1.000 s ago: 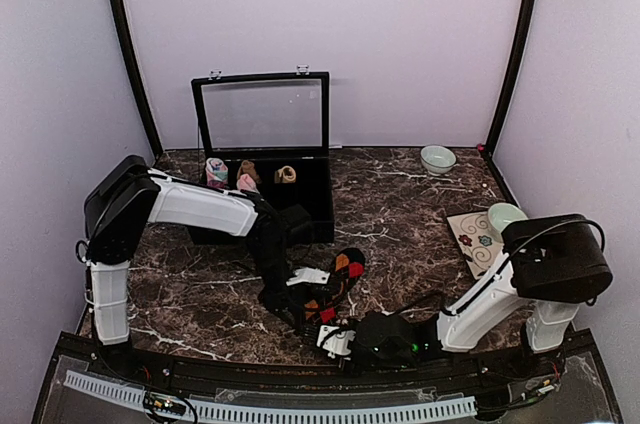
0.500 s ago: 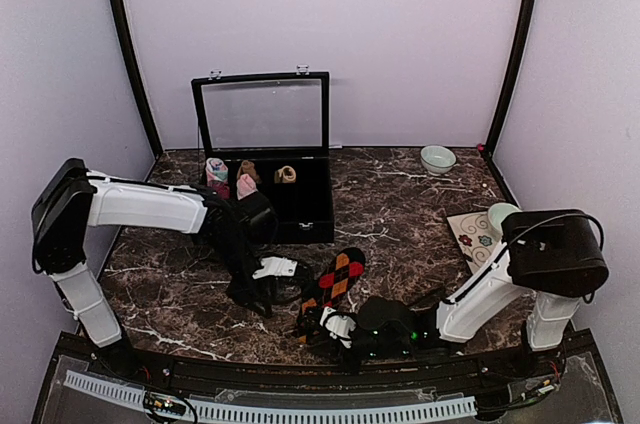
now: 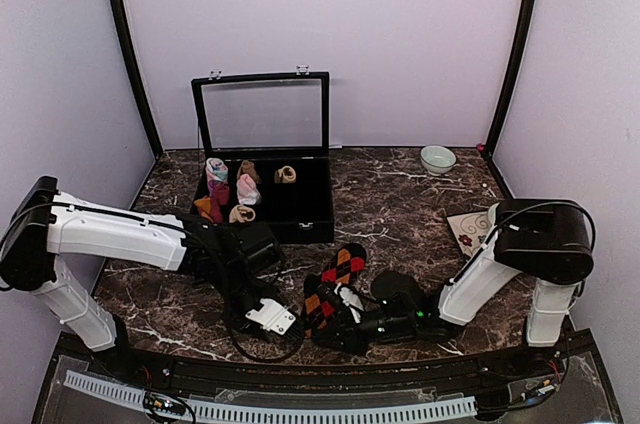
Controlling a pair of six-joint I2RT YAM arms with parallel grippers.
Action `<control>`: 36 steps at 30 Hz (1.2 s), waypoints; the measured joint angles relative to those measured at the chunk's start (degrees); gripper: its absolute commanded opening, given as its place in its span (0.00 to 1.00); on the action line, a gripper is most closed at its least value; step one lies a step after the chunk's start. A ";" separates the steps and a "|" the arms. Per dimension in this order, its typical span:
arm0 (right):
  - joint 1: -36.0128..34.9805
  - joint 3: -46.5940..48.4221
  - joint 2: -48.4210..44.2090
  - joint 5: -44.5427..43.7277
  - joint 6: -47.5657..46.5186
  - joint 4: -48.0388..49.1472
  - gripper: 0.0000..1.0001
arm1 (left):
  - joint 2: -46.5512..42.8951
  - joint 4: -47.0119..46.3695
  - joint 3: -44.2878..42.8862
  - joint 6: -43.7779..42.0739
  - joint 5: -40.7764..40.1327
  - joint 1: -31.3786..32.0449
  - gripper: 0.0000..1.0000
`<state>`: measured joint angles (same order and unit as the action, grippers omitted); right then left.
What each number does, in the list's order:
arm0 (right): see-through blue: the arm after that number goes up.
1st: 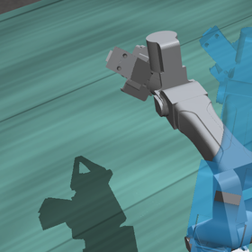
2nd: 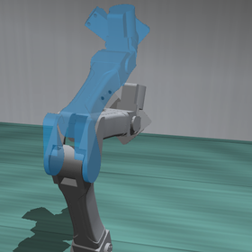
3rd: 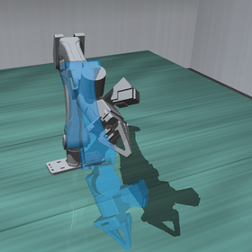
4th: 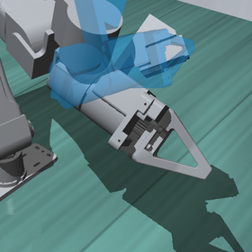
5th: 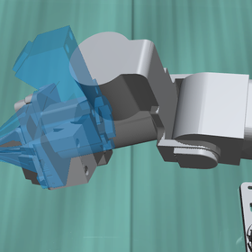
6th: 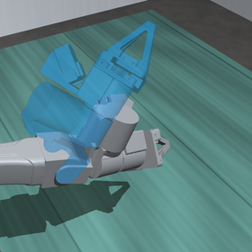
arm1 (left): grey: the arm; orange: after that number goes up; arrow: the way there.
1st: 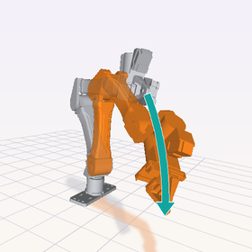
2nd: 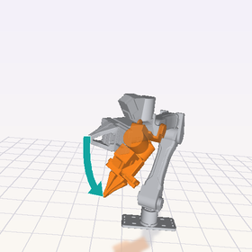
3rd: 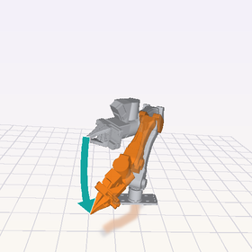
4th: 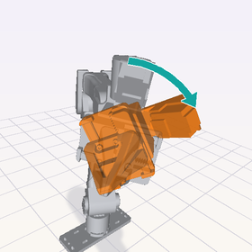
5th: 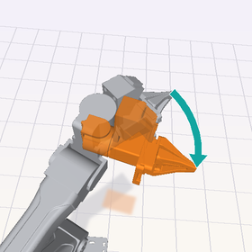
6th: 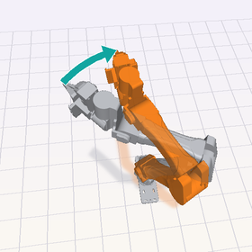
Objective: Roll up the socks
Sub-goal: Roll the sock at the center of the board.
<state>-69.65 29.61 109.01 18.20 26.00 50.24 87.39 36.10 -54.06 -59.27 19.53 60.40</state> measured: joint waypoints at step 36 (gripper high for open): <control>6.03 -3.13 -0.66 9.38 9.38 2.36 0.16 | 16.79 -15.74 -7.41 -6.01 -11.72 6.99 0.00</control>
<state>-63.61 26.48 108.36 27.57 35.38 52.60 104.18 20.36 -61.47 -65.28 7.81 67.40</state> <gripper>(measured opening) 0.151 0.028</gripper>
